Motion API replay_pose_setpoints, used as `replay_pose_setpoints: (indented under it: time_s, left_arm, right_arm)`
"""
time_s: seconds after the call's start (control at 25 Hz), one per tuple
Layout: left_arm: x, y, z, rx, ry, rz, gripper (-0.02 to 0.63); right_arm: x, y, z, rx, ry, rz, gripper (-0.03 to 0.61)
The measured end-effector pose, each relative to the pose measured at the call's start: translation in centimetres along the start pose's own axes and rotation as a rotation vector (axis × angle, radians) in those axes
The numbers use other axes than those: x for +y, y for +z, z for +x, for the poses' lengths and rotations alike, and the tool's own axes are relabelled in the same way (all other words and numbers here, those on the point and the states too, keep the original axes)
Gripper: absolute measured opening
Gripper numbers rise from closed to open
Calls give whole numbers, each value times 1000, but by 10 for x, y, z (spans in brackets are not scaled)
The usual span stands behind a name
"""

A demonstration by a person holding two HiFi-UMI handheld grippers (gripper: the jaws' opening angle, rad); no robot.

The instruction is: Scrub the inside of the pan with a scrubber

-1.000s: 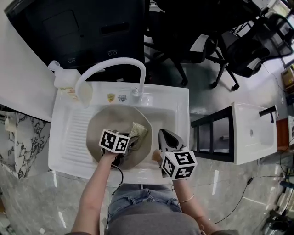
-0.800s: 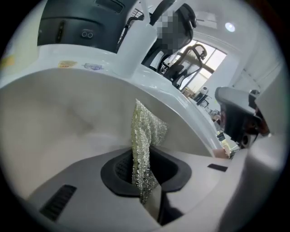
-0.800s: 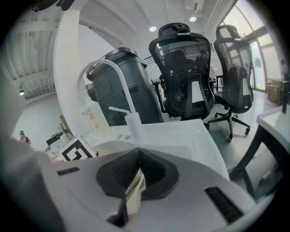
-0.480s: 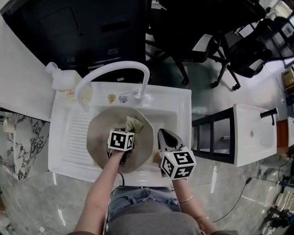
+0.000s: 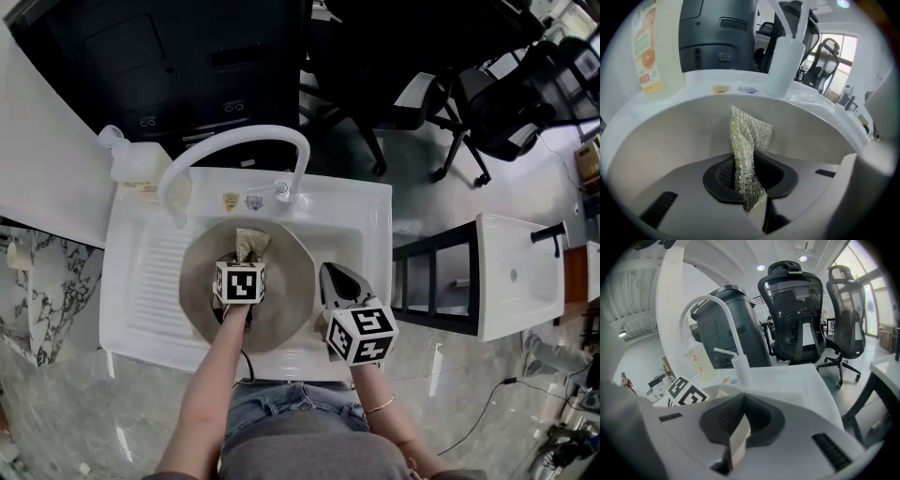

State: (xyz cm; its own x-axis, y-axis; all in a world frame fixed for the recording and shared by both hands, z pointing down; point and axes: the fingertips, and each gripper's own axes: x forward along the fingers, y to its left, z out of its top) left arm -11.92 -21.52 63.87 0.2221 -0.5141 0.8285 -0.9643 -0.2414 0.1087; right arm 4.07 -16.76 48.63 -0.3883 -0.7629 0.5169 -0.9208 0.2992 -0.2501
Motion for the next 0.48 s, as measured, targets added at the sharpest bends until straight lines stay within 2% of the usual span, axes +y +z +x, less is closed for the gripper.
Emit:
replay_pose_setpoints:
  time_s: [0.28, 0.48]
  left_arm:
    - [34, -4, -16, 15, 167, 75, 64]
    - [55, -9, -29, 60, 272, 144, 64]
  right_arm:
    - [5, 0, -5, -8, 10, -12, 11]
    - [8, -3, -12, -9, 18, -15, 11]
